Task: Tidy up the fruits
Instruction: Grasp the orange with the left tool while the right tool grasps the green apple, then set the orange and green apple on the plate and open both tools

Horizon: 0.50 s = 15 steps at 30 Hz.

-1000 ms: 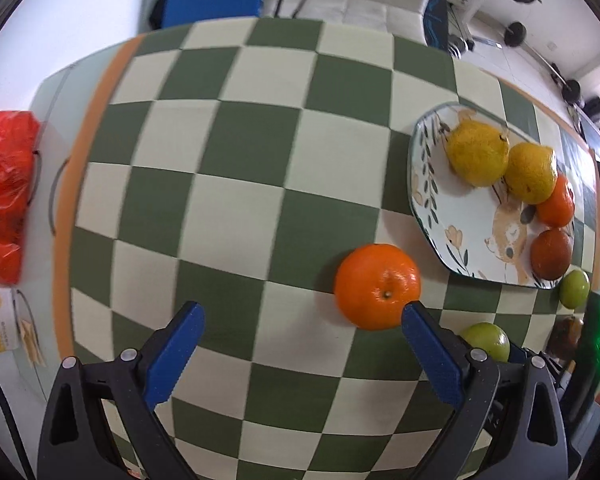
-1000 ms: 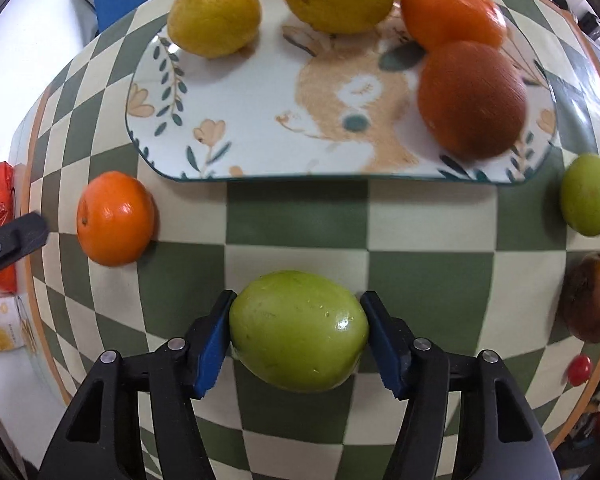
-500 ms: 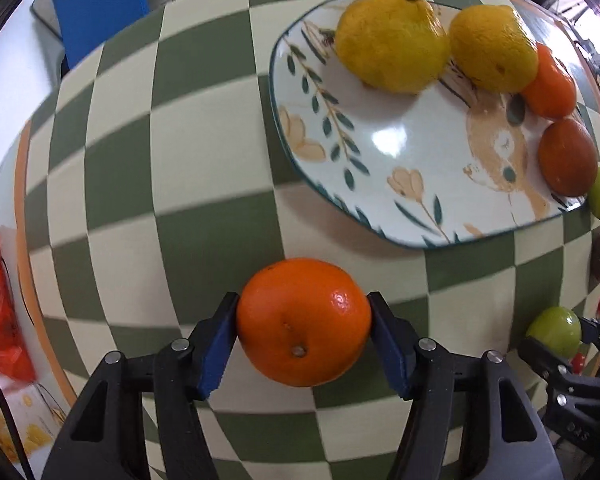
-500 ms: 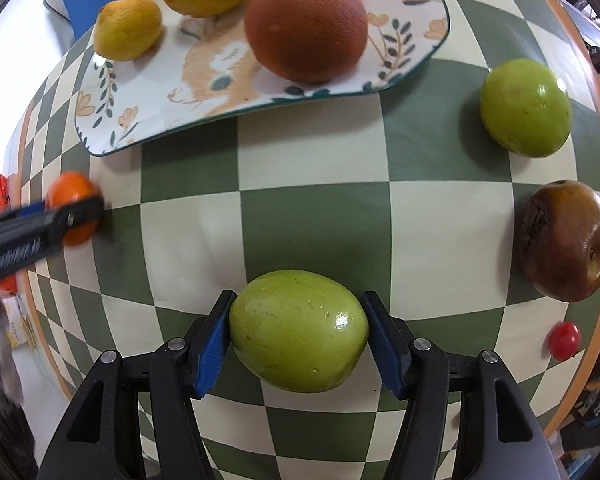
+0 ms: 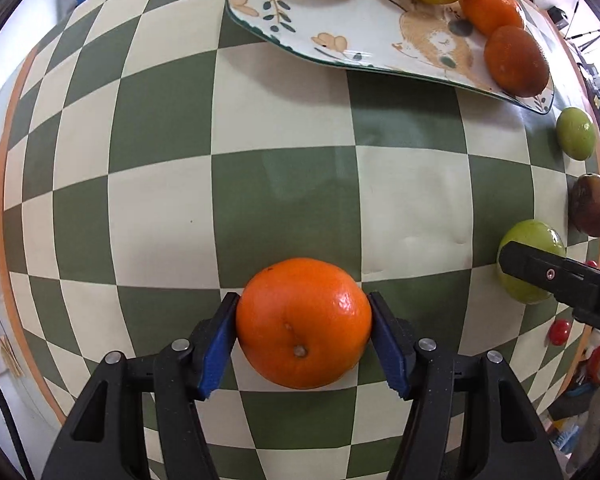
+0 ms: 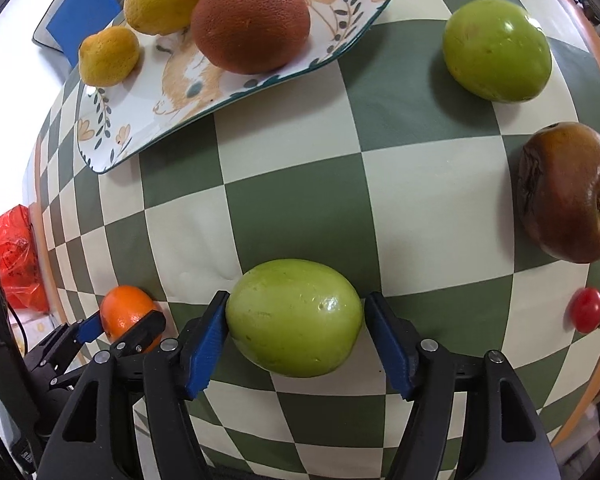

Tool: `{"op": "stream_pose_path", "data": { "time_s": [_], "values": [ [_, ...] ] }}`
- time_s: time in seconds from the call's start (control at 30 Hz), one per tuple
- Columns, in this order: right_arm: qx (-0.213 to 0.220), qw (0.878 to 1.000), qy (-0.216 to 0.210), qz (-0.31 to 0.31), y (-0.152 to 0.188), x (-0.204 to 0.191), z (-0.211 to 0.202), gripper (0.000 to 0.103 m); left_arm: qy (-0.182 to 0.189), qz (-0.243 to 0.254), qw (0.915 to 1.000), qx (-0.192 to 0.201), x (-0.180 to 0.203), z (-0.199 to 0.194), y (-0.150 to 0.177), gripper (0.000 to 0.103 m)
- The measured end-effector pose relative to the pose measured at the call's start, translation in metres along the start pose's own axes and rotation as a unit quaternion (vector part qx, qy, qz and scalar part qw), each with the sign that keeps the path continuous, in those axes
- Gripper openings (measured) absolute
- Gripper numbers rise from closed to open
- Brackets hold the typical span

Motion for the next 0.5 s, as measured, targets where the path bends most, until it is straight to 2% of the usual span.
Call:
{"op": "stream_pose_path", "data": {
  "time_s": [0.23,0.5],
  "values": [
    [0.014,0.999,0.026,-0.04,0.007,-0.008,-0.004,0.066,0.0,0.005,1.0,-0.001,0.003,0.001,-0.003,0.061],
    [0.024,0.999,0.014,-0.038,0.008,-0.02,-0.004,0.066,0.005,0.002,0.9999,0.009,-0.013,-0.012,-0.007,0.06]
  ]
}}
Point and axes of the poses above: each gripper's, at about its wrist camera, not at the fingertips, and z roughly the way its jaws point, x to its right, y to its underside, the point moved 2 cm from there along z, roughly the way its jaws point, and after that the axes turned 11 degrees about x, right-handed, at the moved point
